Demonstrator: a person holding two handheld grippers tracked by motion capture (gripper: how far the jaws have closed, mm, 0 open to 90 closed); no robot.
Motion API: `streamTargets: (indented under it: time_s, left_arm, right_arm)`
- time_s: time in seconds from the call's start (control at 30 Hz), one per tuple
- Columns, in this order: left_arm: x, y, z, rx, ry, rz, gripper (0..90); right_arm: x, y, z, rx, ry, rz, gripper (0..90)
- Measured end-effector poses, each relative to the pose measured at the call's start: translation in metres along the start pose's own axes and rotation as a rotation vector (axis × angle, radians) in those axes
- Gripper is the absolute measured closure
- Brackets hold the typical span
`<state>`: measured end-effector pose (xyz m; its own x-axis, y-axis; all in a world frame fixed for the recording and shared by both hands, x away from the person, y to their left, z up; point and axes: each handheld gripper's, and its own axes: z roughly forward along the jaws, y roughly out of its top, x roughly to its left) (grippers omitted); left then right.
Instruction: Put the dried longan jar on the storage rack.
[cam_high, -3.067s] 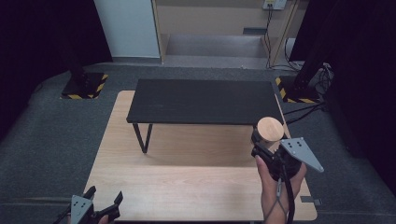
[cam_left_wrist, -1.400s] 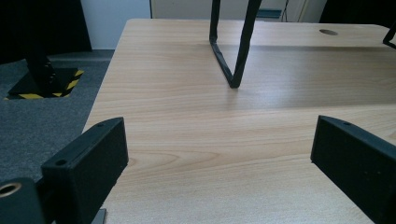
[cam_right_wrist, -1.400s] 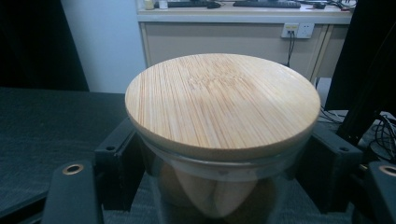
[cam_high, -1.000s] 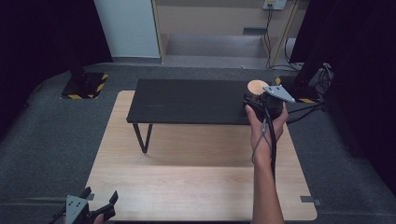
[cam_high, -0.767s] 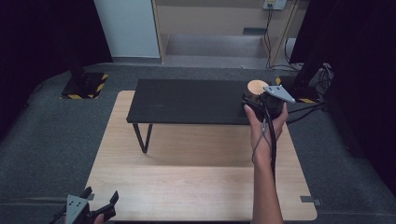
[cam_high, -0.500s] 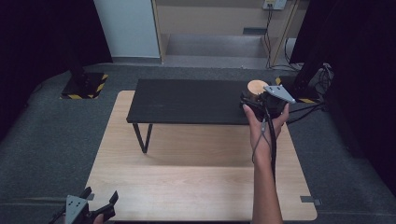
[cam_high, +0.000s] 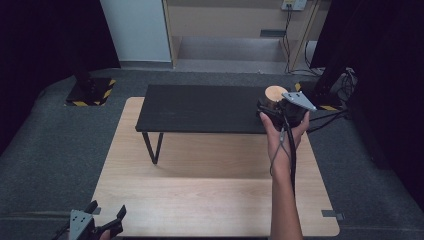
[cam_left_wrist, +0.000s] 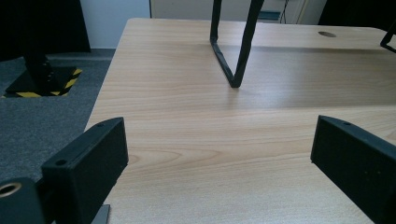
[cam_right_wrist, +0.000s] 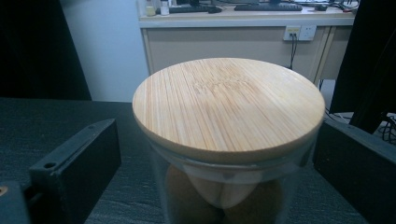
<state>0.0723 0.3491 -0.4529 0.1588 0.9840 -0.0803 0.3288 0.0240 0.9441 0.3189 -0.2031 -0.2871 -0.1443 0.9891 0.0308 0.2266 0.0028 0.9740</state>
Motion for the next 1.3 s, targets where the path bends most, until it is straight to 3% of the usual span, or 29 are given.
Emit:
streamTargets:
  time_s: [0.43,0.77,1.3]
  left_arm:
    - [0.000,0.000,-0.001,-0.002,0.000,0.000,2.6]
    - [0.001,0.000,-0.003,-0.004,-0.002,-0.002,2.7]
    - [0.002,-0.001,-0.007,-0.012,-0.010,-0.002,2.7]
  right_arm:
    - [0.000,0.001,-0.001,-0.013,0.001,0.002,1.2]
    - [0.001,-0.003,-0.007,-0.052,0.009,0.006,1.4]
    - [0.003,-0.006,-0.019,-0.051,0.004,0.009,1.4]
